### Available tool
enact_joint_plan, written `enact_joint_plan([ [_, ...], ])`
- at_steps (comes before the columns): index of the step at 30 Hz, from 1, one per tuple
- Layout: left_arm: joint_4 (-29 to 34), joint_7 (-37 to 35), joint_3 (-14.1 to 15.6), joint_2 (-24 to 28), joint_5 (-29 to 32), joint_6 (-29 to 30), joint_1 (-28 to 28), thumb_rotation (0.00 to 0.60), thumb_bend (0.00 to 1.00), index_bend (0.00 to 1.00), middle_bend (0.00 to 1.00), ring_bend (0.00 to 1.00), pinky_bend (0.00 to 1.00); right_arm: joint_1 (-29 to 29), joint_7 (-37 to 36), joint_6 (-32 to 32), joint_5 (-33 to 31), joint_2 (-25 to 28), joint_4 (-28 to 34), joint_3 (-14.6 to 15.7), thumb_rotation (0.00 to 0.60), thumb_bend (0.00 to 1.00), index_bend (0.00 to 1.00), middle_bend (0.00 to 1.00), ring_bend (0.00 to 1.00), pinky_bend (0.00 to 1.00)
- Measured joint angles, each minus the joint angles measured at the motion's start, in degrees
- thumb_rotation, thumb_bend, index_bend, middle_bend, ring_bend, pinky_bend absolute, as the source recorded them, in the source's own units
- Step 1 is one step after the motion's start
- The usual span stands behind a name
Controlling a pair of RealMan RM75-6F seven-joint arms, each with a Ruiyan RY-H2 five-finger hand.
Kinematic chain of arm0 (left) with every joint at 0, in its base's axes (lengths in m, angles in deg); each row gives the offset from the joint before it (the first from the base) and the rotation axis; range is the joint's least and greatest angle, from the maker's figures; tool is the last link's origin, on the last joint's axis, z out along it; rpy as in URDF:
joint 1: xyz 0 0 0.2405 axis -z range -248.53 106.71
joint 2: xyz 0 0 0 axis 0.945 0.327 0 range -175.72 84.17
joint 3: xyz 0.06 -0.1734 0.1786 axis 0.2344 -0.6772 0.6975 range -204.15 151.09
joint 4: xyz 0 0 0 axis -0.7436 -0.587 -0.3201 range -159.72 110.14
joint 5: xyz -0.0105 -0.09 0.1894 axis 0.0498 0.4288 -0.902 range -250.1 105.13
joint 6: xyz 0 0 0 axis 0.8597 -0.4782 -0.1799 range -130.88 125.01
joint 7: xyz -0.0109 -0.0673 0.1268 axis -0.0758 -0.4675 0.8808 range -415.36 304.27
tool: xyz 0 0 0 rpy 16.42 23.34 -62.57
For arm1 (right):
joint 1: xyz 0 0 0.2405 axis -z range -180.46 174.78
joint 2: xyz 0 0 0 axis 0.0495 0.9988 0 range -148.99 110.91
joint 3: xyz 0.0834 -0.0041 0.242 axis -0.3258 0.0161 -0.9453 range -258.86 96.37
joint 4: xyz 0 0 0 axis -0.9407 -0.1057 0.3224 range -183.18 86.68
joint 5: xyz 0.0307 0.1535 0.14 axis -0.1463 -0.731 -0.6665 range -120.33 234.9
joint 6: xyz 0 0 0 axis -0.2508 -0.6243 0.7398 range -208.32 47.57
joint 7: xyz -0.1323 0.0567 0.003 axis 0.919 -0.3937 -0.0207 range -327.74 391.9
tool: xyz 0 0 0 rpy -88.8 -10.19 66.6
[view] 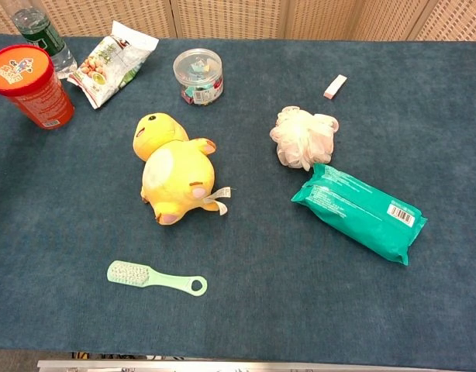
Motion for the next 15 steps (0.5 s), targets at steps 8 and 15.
enact_joint_plan([
  [8, -0.3, 5.4, 4.5, 0.2, -3.7, 5.0, -5.6, 0.600, 0.14, 0.24, 0.24, 0.21, 0.23, -0.7, 1.1, -0.8, 3.1, -0.8, 0.4, 0.6, 0.600, 0.16, 0.19, 0.19, 0.08, 0.09],
  [15, 0.1, 8.0, 5.1, 0.3, -4.2, 5.5, -6.9, 0.600, 0.14, 0.24, 0.24, 0.21, 0.21, -1.0, 2.4, -1.0, 3.7, -1.2, 1.4, 1.0, 0.600, 0.16, 0.19, 0.19, 0.08, 0.09],
])
